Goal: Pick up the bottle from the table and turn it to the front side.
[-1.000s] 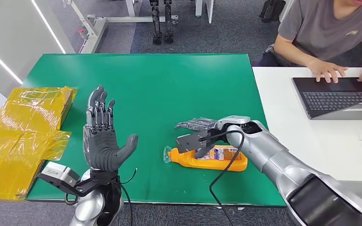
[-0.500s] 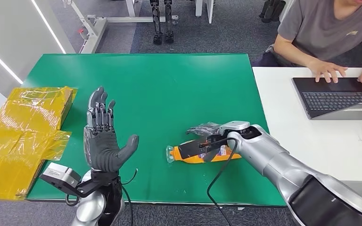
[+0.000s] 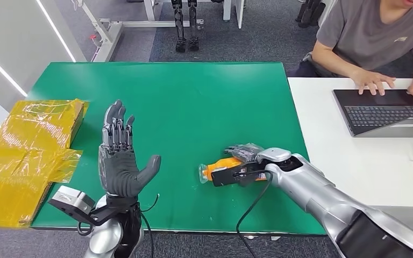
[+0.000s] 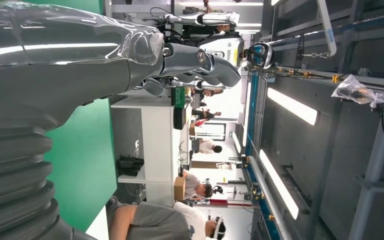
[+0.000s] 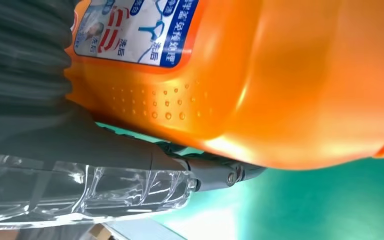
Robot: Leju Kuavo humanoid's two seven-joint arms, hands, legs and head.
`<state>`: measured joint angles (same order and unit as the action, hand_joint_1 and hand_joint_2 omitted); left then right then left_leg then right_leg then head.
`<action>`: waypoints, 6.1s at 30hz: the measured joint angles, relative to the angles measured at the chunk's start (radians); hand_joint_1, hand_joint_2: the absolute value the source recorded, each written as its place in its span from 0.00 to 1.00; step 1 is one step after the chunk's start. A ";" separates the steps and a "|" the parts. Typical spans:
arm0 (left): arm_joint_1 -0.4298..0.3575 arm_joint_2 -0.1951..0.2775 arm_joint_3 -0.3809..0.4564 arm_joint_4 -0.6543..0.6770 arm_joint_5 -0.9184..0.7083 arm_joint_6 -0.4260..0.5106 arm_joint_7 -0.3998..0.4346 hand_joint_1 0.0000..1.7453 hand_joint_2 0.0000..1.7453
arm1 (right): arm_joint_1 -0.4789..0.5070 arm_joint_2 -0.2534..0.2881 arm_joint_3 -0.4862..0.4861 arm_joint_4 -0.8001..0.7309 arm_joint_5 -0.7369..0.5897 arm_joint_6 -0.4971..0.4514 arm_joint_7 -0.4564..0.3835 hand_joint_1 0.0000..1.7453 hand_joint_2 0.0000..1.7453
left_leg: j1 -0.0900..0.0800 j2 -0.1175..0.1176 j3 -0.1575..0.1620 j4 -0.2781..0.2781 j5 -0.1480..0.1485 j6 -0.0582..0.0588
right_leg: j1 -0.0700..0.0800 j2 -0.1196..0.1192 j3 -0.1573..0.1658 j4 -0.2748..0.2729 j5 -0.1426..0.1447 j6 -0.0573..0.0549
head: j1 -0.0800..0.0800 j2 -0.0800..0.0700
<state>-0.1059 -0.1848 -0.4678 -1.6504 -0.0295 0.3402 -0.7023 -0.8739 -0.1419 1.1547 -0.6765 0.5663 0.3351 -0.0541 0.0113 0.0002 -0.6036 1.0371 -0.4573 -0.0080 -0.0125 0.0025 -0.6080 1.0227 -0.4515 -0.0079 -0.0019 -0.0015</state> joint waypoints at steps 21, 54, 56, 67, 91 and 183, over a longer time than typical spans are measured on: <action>0.014 0.000 0.000 0.002 0.000 0.052 0.000 0.00 1.00 | 0.058 -0.017 -0.051 -0.020 0.115 -0.208 0.053 1.00 1.00 | 0.000 0.000 0.004 0.000 0.000 0.000 | 0.000 0.000 0.005 0.000 0.000 0.000 | 0.000 0.000; 0.065 0.017 0.003 -0.032 0.000 0.080 0.000 0.00 1.00 | 0.320 0.075 -0.484 -0.261 -0.107 -0.661 -0.274 1.00 1.00 | 0.000 -0.001 0.001 0.000 0.000 0.000 | 0.000 -0.001 0.002 0.000 0.000 0.000 | 0.000 0.000; 0.065 0.017 0.003 -0.032 0.002 0.074 0.000 0.00 1.00 | 0.334 0.076 -0.496 -0.280 -0.111 -0.672 -0.292 1.00 1.00 | 0.000 -0.001 0.001 0.000 0.000 0.000 | 0.000 -0.001 0.002 0.000 0.000 0.000 | 0.000 0.000; 0.000 0.022 0.006 -0.007 0.077 -0.133 0.000 0.00 1.00 | 0.408 0.077 -0.553 -0.421 -0.127 -0.720 -0.417 1.00 1.00 | 0.000 -0.001 0.000 0.000 0.000 0.000 | 0.000 -0.001 0.000 0.000 0.000 0.000 | 0.000 0.000; -0.194 0.008 0.006 0.224 0.161 -0.319 0.039 0.00 1.00 | 0.304 0.162 -0.564 -0.435 -0.103 -0.671 -0.483 1.00 1.00 | 0.000 -0.001 -0.001 0.000 0.000 0.000 | 0.000 0.000 0.000 0.001 0.000 0.000 | 0.000 0.000; -0.221 0.001 0.051 0.370 0.183 -0.320 0.012 1.00 1.00 | 0.144 0.277 -0.401 -0.171 -0.110 -0.268 -0.535 0.94 1.00 | 0.000 -0.001 -0.001 0.000 0.000 0.000 | 0.000 0.000 -0.001 0.001 0.000 0.000 | 0.000 0.000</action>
<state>-0.3268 -0.1843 -0.4164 -1.2807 0.1533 0.0198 -0.6904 -0.7299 0.1347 0.7534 -0.8471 0.4562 0.0672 -0.5895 0.0114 -0.0005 -0.6050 1.0369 -0.4571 -0.0080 -0.0124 0.0021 -0.6091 1.0236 -0.4515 -0.0078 -0.0019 -0.0015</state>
